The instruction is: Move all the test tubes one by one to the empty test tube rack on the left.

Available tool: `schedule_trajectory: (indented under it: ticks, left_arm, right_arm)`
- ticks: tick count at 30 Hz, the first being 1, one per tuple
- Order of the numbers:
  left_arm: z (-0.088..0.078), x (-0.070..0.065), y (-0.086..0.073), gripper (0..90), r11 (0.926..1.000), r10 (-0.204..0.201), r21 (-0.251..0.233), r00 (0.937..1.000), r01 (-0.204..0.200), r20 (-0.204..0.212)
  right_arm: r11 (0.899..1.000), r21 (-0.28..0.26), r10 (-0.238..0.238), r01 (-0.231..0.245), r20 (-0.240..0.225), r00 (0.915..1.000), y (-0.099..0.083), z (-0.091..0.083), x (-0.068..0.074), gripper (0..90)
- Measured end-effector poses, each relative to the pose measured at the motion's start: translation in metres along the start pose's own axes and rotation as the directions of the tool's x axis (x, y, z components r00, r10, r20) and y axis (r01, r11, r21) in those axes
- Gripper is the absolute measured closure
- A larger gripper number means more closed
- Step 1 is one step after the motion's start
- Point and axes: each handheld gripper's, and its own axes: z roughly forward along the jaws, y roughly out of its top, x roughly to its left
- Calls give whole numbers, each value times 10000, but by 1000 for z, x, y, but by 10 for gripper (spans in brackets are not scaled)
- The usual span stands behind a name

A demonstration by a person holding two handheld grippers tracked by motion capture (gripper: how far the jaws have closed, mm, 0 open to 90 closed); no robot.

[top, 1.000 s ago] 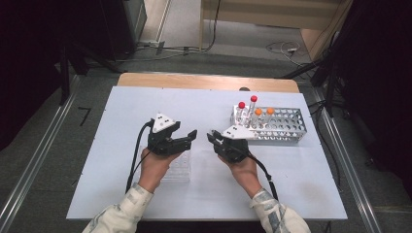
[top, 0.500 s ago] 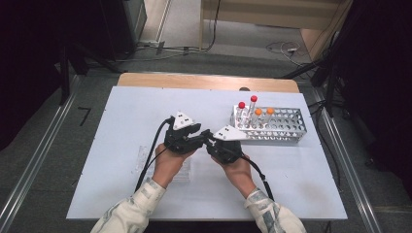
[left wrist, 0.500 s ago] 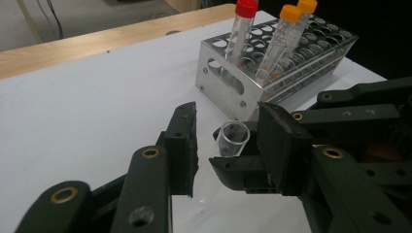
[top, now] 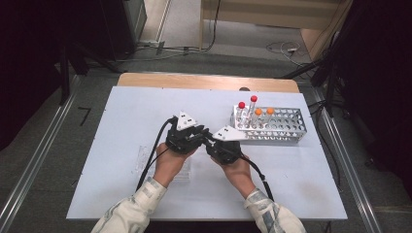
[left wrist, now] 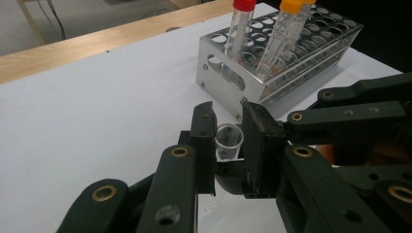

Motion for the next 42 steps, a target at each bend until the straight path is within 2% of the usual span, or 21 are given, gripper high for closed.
schedule_trajectory:
  ticks: [7,10,11,12,14,20,28,33,42]
  left_arm:
    - [1,-3,1,776,9998,148,-116,9998,-149,-140]
    - [-1,-1,3,776,9997,107,-215,9998,-111,-184]
    - [-3,-1,4,776,9996,96,-249,9998,-101,-190]
    - [-4,0,5,776,9995,56,-308,9998,-61,-177]
    - [-8,1,7,776,9992,24,-409,9998,-32,-197]
    - [-22,6,12,776,9979,104,-641,9995,-122,-282]
    - [-41,14,17,776,9961,52,-882,9992,-87,-400]
    - [-51,14,16,776,9956,129,-924,9992,-165,-388]
    - [-70,17,13,776,9949,137,-990,9991,-175,-393]
  right_arm:
    - [9998,63,183,-182,-106,9998,1,-1,-2,702]
    - [9998,114,176,-173,-275,9995,1,-1,-2,606]
    - [9997,163,185,-180,-351,9992,1,-1,-3,537]
    - [9997,163,185,-180,-351,9992,1,-1,-3,537]
    - [9995,197,259,-248,-544,9982,1,-2,-4,477]
    - [9987,79,512,-507,-1039,9933,4,-10,-11,430]
    - [9990,146,448,-433,-1237,9913,5,-20,-15,383]
    - [9987,99,498,-490,-1154,9921,3,-27,-20,363]
    - [9968,433,704,-671,-794,9944,-5,-29,-33,350]
